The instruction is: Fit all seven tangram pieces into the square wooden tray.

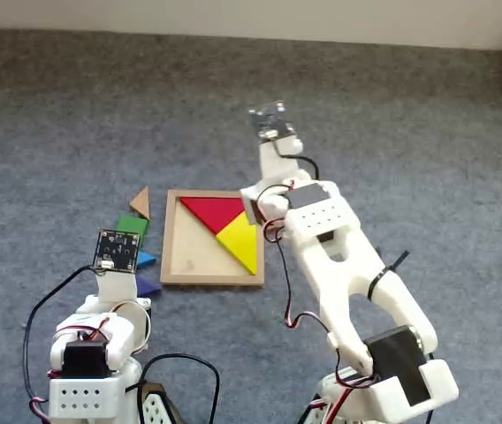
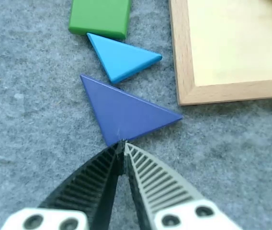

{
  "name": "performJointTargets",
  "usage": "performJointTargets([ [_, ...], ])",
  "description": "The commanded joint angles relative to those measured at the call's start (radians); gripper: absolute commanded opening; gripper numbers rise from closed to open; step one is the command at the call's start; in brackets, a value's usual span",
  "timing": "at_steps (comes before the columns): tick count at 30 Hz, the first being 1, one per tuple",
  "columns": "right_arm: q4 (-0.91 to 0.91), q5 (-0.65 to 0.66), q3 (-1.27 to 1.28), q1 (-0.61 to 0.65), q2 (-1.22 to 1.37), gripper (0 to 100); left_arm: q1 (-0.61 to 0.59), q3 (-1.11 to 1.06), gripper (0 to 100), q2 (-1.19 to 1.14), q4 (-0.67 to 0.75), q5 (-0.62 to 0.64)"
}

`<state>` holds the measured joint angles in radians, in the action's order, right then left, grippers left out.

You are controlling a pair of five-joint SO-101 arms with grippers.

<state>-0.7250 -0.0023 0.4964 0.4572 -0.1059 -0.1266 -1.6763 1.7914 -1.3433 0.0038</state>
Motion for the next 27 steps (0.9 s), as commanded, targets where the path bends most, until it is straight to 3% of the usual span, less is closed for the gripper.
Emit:
performJointTargets([
  [1, -0.008, -0.074, -0.021, -0.05, -0.061, 5.4, -0.015, -0.019, 1, 0.025, -0.003, 0.006],
  [5, -0.021, -0.101, -0.021, -0.061, -0.056, 15.5, -0.015, -0.019, 1, 0.025, -0.003, 0.006],
  [12, -0.114, -0.103, -0.036, -0.044, -0.065, 15.7, -0.015, -0.019, 1, 0.025, -0.003, 0.006],
  [27, -0.723, -0.103, -0.311, -0.091, -0.067, 15.6, -0.015, -0.019, 1, 0.025, -0.003, 0.006],
])
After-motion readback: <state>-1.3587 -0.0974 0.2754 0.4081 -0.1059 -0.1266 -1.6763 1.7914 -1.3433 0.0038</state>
